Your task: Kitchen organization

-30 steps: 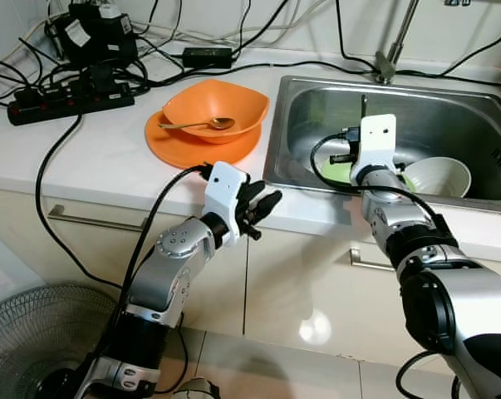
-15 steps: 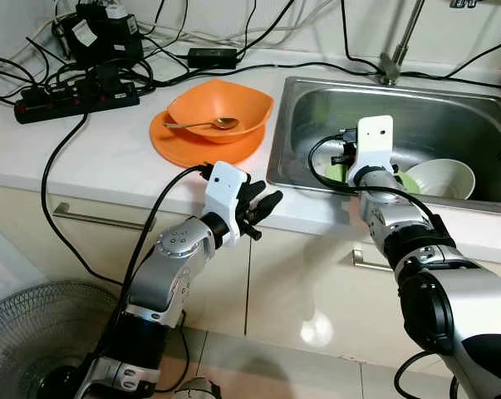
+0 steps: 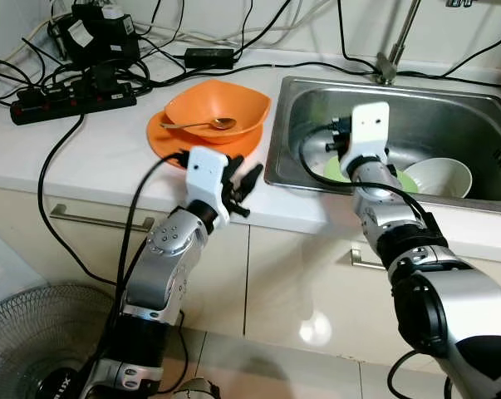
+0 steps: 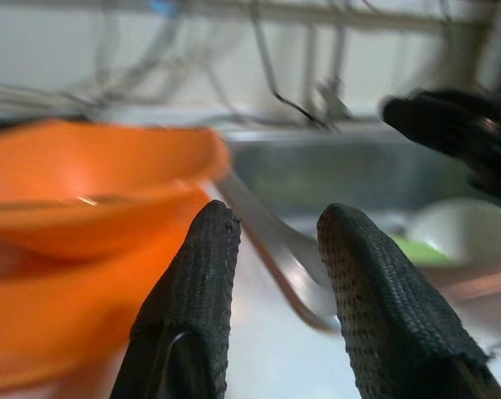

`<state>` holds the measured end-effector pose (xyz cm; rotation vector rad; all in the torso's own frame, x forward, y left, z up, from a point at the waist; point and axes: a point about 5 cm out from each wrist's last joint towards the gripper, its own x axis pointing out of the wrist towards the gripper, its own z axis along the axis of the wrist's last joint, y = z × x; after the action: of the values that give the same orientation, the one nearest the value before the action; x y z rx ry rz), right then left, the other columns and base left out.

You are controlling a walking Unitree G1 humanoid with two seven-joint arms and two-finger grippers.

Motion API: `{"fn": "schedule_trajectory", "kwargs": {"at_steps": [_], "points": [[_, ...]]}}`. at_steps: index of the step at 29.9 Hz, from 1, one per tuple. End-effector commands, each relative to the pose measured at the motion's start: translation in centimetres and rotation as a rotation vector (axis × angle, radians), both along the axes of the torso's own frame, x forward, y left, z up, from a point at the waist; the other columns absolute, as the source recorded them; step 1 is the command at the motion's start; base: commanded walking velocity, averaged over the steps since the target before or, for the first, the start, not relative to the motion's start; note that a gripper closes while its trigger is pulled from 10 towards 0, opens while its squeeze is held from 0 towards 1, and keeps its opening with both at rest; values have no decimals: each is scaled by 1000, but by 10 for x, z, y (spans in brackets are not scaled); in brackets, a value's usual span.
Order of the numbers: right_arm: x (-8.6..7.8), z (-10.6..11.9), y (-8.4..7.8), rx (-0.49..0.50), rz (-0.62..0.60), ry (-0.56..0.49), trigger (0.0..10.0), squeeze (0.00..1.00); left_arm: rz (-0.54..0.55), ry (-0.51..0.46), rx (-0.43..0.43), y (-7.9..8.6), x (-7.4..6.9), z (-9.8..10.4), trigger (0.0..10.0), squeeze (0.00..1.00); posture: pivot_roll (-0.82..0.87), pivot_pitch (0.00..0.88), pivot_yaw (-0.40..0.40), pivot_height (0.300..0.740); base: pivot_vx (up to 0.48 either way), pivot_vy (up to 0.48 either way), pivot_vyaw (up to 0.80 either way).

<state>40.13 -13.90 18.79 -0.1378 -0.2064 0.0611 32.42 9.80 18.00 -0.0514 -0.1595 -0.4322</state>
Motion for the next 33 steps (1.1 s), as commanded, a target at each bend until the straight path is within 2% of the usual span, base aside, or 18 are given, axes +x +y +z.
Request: {"fn": "schedule_trajectory", "kwargs": {"at_steps": [1, 4, 8, 15, 16, 17, 20, 27, 28, 29, 30, 33], "points": [[-5, -6, 1, 2, 22, -18, 10000, 0, 72, -34, -18, 9, 2, 5, 10000, 0, 197, 35, -5, 740, 0, 0, 0], [-12, -19, 3, 36, 33, -26, 10000, 0, 180, -78, -45, 21, 1, 8, 10000, 0, 193, 42, -10, 740, 0, 0, 0], [-19, -34, 2, 68, 15, -3, 10000, 0, 261, -96, -58, 32, 1, 6, 10000, 0, 186, 46, -11, 740, 0, 0, 0], [-26, -45, 4, 95, 11, 7, 10000, 0, 333, -91, -76, 46, 6, 2, 10000, 0, 172, 48, -11, 740, 0, 0, 0], [-26, -46, 5, 98, 12, 7, 10000, 0, 350, -93, -81, 49, 8, 2, 10000, 937, 171, 48, -12, 740, 0, 0, 0], [-27, -46, 6, 100, 13, 7, 10000, 0, 365, -93, -86, 52, 9, 2, 10000, 1000, 171, 48, -12, 740, 0, 0, 0], [-27, -46, 6, 102, 15, 8, 10000, 0, 416, -99, -95, 61, 14, 4, 10000, 1000, 169, 46, -13, 740, 0, 0, 0], [-27, -46, 7, 99, 13, 8, 10000, 0, 432, -73, -135, 66, 19, 2, 10000, 1000, 168, 44, -11, 740, 0, 0, 0], [-27, -46, 7, 98, 13, 8, 10000, 0, 433, -65, -144, 67, 20, 1, 10000, 808, 166, 44, -10, 740, 0, 0, 0], [-27, -46, 7, 95, 12, 10, 10000, 0, 434, -59, -150, 67, 21, 0, 10000, 471, 165, 43, -11, 740, 0, 0, 0], [-27, -46, 7, 94, 10, 10, 10000, 0, 435, -52, -152, 67, 21, -1, 10000, 0, 165, 43, -11, 740, 0, 0, 0], [-27, -46, 7, 99, 9, 4, 10000, 0, 423, -36, -171, 65, 25, -2, 10000, 0, 160, 41, -8, 740, 0, 0, 0]]}}
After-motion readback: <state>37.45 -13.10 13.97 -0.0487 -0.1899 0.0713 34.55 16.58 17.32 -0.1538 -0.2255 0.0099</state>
